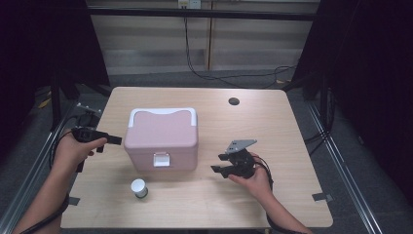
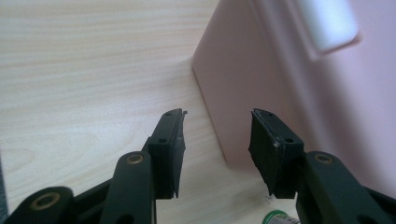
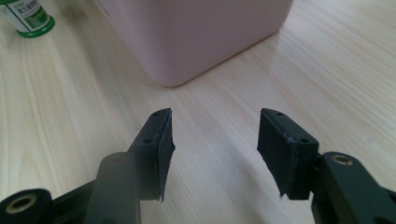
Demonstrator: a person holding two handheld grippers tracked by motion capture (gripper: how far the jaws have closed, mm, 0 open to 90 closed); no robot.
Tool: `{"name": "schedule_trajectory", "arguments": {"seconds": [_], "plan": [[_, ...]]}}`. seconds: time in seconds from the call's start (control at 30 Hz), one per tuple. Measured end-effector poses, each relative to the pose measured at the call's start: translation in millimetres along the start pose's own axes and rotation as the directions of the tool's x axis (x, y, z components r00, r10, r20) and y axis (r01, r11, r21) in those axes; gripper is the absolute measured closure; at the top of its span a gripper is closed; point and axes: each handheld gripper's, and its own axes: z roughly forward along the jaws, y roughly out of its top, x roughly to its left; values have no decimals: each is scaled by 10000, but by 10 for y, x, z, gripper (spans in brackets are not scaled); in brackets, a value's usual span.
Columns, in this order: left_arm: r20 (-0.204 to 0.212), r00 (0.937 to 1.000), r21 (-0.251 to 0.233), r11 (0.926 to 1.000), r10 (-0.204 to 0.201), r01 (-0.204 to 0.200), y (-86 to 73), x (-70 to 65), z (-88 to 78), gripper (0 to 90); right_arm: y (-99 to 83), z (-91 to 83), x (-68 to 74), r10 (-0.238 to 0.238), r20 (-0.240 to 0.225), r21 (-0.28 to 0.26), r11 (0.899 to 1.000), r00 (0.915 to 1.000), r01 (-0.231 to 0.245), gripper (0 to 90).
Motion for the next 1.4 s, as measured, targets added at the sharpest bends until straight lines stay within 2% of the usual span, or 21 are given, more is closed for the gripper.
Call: {"name": "schedule_trajectory", "arguments": {"seconds": [0.03,0.2,0.43,0.6,0.63,0.8,0.9,0.97,1.1,1.17,1.4], "plan": [[113,9999,-20,10000,-71,72,68,-33,-41,557,32,22,20,-52,-91,-13,10000,9999,52,457],[322,9993,32,9998,-188,187,210,-106,-120,564,111,73,65,-166,-222,-55,9998,9996,165,449],[434,9985,305,9990,-347,334,357,-173,-189,587,187,122,114,-266,-383,-89,9996,9989,262,455],[525,9982,424,9987,-287,264,435,-242,-206,590,229,157,151,-359,-470,-175,9992,9983,351,460],[675,9971,530,9981,-345,309,469,-287,-197,590,251,176,169,-428,-569,-199,9989,9975,418,461],[647,9975,720,9972,-271,224,545,-377,-128,583,294,190,178,-358,-616,-356,9988,9975,337,466],[638,9969,829,9957,-470,416,581,-400,-76,582,299,206,171,-363,-655,-255,9991,9972,347,498],[497,9971,889,9946,-577,531,606,-398,-43,568,298,212,171,-364,-736,-244,9991,9966,347,519],[584,9950,1067,9915,-806,740,637,-398,35,560,308,239,172,-368,-863,-221,9991,9956,350,524],[644,9925,1067,9896,-1037,965,649,-386,59,521,318,254,174,-370,-851,-287,9990,9957,347,524],[745,9901,1342,9850,-1192,1085,673,-390,65,531,358,290,160,-264,-974,-474,9986,9949,218,529]]}}
